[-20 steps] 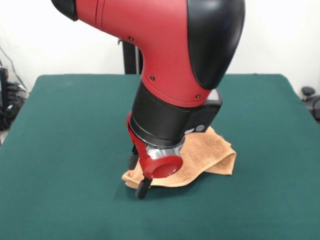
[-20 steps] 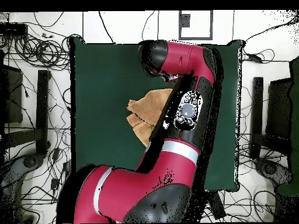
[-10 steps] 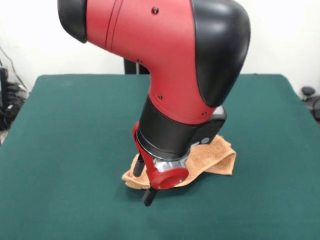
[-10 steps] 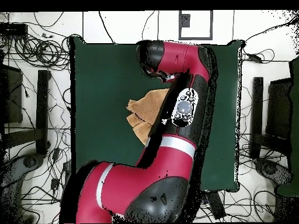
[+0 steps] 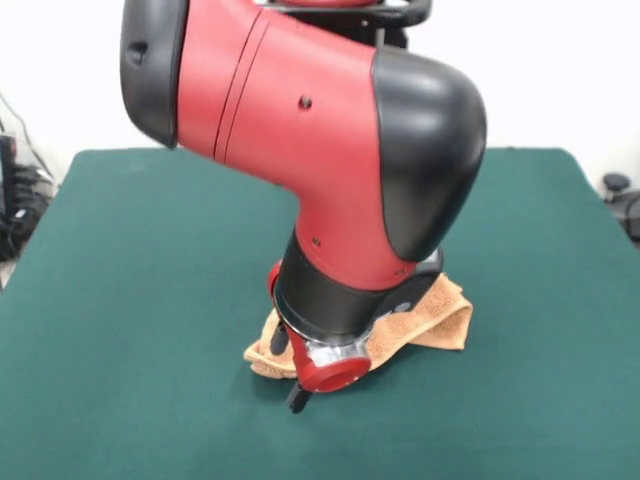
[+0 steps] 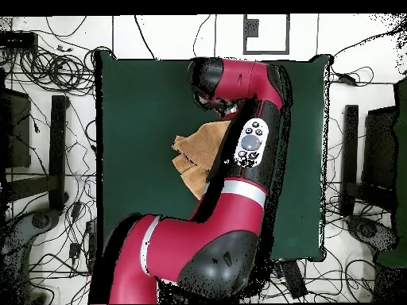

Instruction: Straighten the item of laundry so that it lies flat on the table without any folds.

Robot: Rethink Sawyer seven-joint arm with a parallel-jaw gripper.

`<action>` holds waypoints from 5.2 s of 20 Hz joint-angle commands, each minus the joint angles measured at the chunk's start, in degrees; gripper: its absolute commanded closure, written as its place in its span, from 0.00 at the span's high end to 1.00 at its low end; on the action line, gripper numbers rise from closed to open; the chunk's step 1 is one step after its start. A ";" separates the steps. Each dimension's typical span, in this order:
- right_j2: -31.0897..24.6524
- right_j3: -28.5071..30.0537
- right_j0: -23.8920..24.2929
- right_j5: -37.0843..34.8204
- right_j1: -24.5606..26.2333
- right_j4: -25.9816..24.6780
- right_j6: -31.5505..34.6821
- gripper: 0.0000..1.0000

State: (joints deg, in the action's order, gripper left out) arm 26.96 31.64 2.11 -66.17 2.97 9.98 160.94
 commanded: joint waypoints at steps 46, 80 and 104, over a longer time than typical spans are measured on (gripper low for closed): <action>-7.20 -7.17 2.43 -22.58 -2.11 -2.86 -18.81 1.00; -11.41 34.31 -1.58 12.07 -24.52 -11.81 -4.65 1.00; -17.28 31.87 1.32 6.16 -21.03 -5.04 -3.70 1.00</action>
State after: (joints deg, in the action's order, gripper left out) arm 20.53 57.30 1.68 -54.86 -22.79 1.14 160.91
